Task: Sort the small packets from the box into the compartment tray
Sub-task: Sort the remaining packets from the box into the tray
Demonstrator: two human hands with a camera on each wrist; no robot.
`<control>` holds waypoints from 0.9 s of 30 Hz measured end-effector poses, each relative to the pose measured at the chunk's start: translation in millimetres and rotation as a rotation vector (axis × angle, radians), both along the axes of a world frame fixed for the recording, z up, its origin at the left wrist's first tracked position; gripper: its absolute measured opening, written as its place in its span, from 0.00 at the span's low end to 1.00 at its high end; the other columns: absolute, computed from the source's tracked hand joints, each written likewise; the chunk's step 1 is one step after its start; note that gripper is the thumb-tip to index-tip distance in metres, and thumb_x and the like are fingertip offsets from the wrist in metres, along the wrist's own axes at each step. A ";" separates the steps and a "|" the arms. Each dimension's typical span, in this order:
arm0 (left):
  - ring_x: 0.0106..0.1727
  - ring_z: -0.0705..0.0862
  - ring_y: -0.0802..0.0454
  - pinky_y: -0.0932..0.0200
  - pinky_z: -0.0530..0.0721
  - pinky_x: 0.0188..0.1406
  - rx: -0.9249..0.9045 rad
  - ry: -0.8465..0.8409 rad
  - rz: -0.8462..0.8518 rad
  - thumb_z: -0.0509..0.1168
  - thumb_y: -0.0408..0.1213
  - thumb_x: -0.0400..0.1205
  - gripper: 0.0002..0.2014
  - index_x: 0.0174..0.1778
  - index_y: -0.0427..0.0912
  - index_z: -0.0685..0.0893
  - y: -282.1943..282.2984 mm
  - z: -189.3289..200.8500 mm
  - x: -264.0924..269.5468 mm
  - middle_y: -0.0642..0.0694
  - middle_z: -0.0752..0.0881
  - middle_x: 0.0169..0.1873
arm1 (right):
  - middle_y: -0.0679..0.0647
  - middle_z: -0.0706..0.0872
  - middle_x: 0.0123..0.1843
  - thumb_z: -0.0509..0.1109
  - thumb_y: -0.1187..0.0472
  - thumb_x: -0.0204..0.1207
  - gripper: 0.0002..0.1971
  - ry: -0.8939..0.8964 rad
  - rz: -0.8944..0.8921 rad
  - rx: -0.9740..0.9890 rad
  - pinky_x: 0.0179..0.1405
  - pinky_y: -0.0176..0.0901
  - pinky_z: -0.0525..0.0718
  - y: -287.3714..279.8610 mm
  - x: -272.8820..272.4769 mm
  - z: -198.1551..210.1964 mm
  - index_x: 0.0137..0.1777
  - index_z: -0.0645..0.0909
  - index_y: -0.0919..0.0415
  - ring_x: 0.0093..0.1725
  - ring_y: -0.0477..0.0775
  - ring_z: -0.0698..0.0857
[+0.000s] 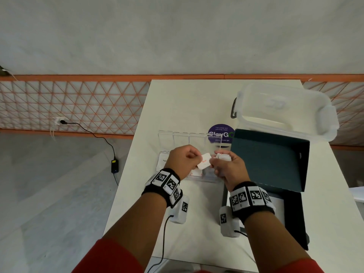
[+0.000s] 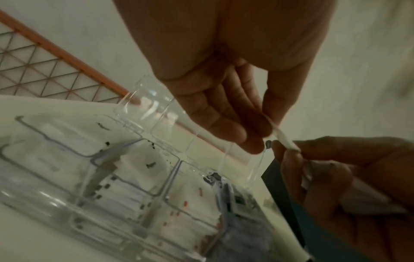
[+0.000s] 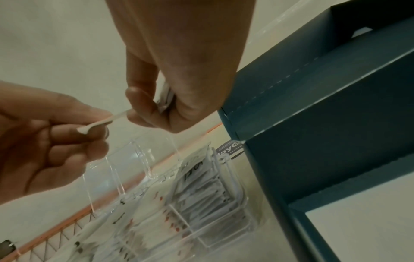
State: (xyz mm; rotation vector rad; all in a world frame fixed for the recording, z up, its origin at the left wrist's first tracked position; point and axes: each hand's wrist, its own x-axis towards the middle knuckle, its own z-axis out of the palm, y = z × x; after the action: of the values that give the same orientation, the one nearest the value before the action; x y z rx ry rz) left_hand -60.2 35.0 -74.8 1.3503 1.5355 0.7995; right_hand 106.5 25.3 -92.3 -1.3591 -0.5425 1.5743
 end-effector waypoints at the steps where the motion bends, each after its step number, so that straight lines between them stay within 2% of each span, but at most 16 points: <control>1: 0.32 0.87 0.57 0.58 0.87 0.34 -0.020 0.027 -0.057 0.73 0.32 0.73 0.08 0.37 0.52 0.85 -1.4 -1.4 -1.2 0.54 0.89 0.30 | 0.62 0.92 0.39 0.76 0.80 0.69 0.14 -0.010 -0.012 0.008 0.20 0.38 0.80 0.7 0.6 -0.2 0.48 0.83 0.63 0.27 0.53 0.84; 2: 0.34 0.87 0.59 0.59 0.87 0.36 -0.033 0.055 -0.105 0.74 0.33 0.71 0.09 0.38 0.54 0.85 -2.8 -2.5 -2.4 0.55 0.89 0.31 | 0.63 0.92 0.41 0.76 0.80 0.69 0.14 -0.023 -0.009 0.017 0.20 0.38 0.80 1.2 0.7 -0.1 0.48 0.83 0.63 0.27 0.52 0.84; 4: 0.38 0.87 0.55 0.60 0.86 0.36 -0.059 0.077 -0.132 0.75 0.34 0.70 0.12 0.37 0.58 0.85 -3.0 -4.1 -3.9 0.51 0.88 0.35 | 0.65 0.92 0.43 0.77 0.78 0.70 0.13 -0.048 0.018 0.031 0.20 0.38 0.79 1.6 -1.0 0.4 0.48 0.83 0.63 0.25 0.50 0.83; 6: 0.39 0.87 0.52 0.58 0.86 0.38 -0.066 0.061 -0.120 0.75 0.32 0.71 0.14 0.36 0.60 0.87 -1.1 -4.9 -4.6 0.46 0.89 0.37 | 0.65 0.91 0.40 0.77 0.77 0.71 0.11 -0.057 0.025 0.035 0.19 0.36 0.78 2.0 -3.5 0.3 0.47 0.84 0.63 0.24 0.50 0.82; 8: 0.41 0.87 0.53 0.60 0.87 0.43 -0.051 0.081 -0.078 0.75 0.30 0.72 0.14 0.38 0.59 0.88 2.2 -6.1 -6.7 0.47 0.90 0.39 | 0.64 0.89 0.37 0.77 0.74 0.72 0.10 -0.050 0.012 0.025 0.20 0.37 0.79 2.1 -3.8 1.5 0.47 0.84 0.61 0.26 0.52 0.82; 10: 0.42 0.87 0.57 0.68 0.83 0.45 -0.051 0.126 -0.034 0.74 0.31 0.74 0.12 0.42 0.57 0.88 5.8 -8.7 -10.9 0.51 0.90 0.41 | 0.63 0.90 0.39 0.75 0.73 0.74 0.09 -0.013 -0.012 0.013 0.22 0.39 0.80 1.2 -0.8 2.6 0.48 0.83 0.60 0.30 0.54 0.84; 12: 0.42 0.85 0.63 0.78 0.77 0.39 -0.065 0.191 -0.019 0.73 0.32 0.75 0.10 0.47 0.52 0.89 6.9 -12.8 -13.0 0.55 0.88 0.40 | 0.62 0.91 0.39 0.73 0.73 0.75 0.09 0.017 -0.021 0.009 0.23 0.40 0.79 -0.2 3.9 3.3 0.49 0.82 0.59 0.32 0.55 0.84; 13: 0.41 0.84 0.63 0.80 0.75 0.39 -0.069 0.220 -0.020 0.72 0.32 0.76 0.10 0.50 0.50 0.89 6.7 -15.4 -12.9 0.56 0.87 0.40 | 0.61 0.91 0.39 0.72 0.73 0.76 0.09 0.025 -0.017 0.005 0.24 0.41 0.78 -1.2 6.1 3.6 0.51 0.82 0.60 0.33 0.56 0.84; 15: 0.43 0.83 0.60 0.75 0.77 0.44 -0.069 0.258 -0.026 0.72 0.31 0.77 0.10 0.53 0.46 0.89 5.4 -20.1 -11.0 0.54 0.86 0.42 | 0.61 0.91 0.41 0.69 0.75 0.77 0.11 0.053 -0.019 0.008 0.27 0.44 0.77 -2.6 8.6 3.4 0.54 0.82 0.61 0.35 0.58 0.84; 17: 0.45 0.83 0.57 0.68 0.78 0.50 -0.070 0.284 -0.019 0.72 0.31 0.77 0.11 0.54 0.44 0.89 4.4 -24.8 -8.3 0.51 0.87 0.46 | 0.61 0.91 0.43 0.64 0.78 0.77 0.14 0.094 -0.037 0.016 0.26 0.43 0.79 -3.8 10.4 3.4 0.55 0.81 0.62 0.36 0.59 0.86; 21: 0.48 0.83 0.53 0.65 0.78 0.51 -0.072 0.328 -0.017 0.72 0.30 0.76 0.14 0.56 0.43 0.88 4.2 -35.8 -4.2 0.47 0.86 0.49 | 0.65 0.89 0.48 0.55 0.80 0.76 0.18 0.135 -0.065 0.025 0.24 0.41 0.80 -4.5 12.6 5.6 0.55 0.80 0.62 0.38 0.61 0.87; 25: 0.56 0.82 0.48 0.57 0.79 0.59 -0.036 0.497 -0.143 0.71 0.35 0.77 0.13 0.58 0.44 0.87 3.6 -45.8 -0.1 0.45 0.82 0.55 | 0.67 0.90 0.51 0.51 0.78 0.74 0.22 0.206 -0.070 0.005 0.27 0.43 0.85 -2.4 14.7 6.2 0.58 0.81 0.62 0.41 0.63 0.90; 27: 0.60 0.79 0.48 0.54 0.77 0.63 -0.020 0.592 -0.185 0.71 0.39 0.78 0.12 0.57 0.46 0.87 2.4 -51.0 1.0 0.45 0.78 0.59 | 0.68 0.89 0.54 0.51 0.79 0.75 0.23 0.264 -0.069 0.009 0.33 0.48 0.90 -0.5 15.9 5.9 0.62 0.80 0.64 0.45 0.66 0.91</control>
State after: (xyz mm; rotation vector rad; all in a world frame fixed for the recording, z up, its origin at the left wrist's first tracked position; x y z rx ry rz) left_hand -59.2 37.3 -125.8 1.7845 1.8135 0.2714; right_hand 122.3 24.7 -86.4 -1.1281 -0.3376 1.6598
